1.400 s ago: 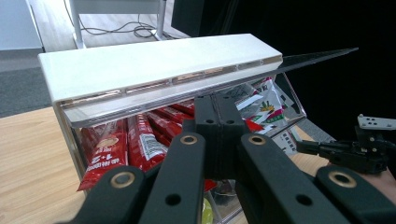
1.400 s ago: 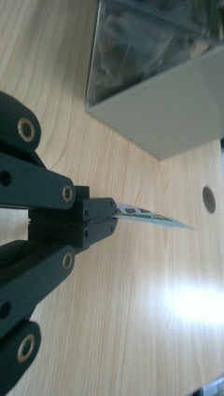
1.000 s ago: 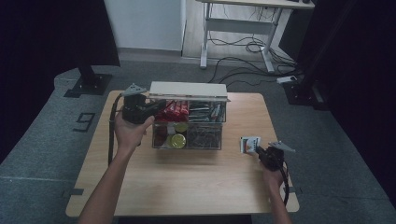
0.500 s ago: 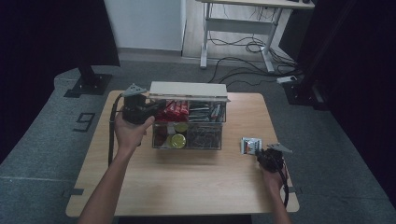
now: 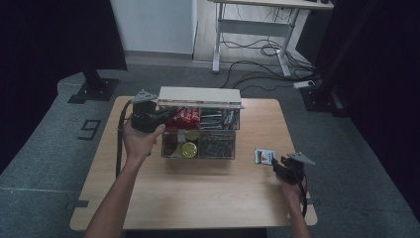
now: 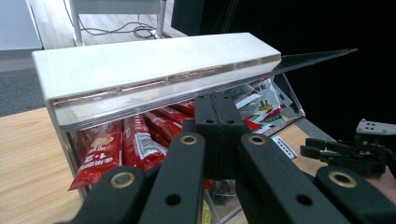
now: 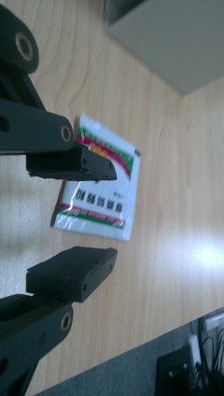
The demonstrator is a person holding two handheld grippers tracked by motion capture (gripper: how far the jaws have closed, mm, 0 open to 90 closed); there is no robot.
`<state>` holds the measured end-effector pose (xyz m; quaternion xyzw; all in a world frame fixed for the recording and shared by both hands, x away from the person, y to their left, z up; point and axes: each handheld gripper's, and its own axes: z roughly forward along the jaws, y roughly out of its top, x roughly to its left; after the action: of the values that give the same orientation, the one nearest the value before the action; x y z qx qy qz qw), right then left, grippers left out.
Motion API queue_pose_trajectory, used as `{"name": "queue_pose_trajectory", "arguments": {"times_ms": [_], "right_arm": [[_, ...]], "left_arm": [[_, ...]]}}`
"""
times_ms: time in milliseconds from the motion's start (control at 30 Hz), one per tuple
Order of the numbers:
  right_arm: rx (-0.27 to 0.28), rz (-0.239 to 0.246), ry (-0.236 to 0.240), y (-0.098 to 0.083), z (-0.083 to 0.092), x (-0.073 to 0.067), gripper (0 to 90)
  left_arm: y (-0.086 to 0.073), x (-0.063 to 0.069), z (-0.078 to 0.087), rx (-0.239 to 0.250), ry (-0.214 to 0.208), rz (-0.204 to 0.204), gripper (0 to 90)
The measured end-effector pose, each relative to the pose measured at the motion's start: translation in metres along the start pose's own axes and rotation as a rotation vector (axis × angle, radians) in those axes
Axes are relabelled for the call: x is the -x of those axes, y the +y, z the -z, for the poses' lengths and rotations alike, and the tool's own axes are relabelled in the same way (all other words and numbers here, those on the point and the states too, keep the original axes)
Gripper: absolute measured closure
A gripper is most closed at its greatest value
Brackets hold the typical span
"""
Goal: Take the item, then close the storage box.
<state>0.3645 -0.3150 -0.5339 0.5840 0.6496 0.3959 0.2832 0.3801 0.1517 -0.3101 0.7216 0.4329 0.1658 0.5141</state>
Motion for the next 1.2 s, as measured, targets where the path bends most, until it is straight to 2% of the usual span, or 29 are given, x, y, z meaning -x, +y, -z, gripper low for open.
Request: {"name": "queue_pose_trajectory", "arguments": {"times_ms": [200, 400, 733, 1200], "right_arm": [[0.029, -0.025, 0.074, 0.003, 0.007, -0.004, 54.2], [0.043, -0.035, 0.115, 0.004, 0.009, -0.008, 54.3], [0.039, -0.018, 0.128, 0.005, 0.012, -0.014, 55.8], [0.033, -0.030, 0.129, 0.002, 0.011, -0.014, 56.0]], "left_arm": [[-0.001, 0.001, -0.001, 0.002, -0.002, 0.002, 90.0], [-0.002, 0.001, -0.001, 0.001, -0.001, -0.002, 90.0], [-0.004, 0.001, -0.001, -0.001, -0.001, -0.003, 90.0], [-0.015, 0.000, -0.001, -0.008, -0.011, 0.002, 90.0]]}}
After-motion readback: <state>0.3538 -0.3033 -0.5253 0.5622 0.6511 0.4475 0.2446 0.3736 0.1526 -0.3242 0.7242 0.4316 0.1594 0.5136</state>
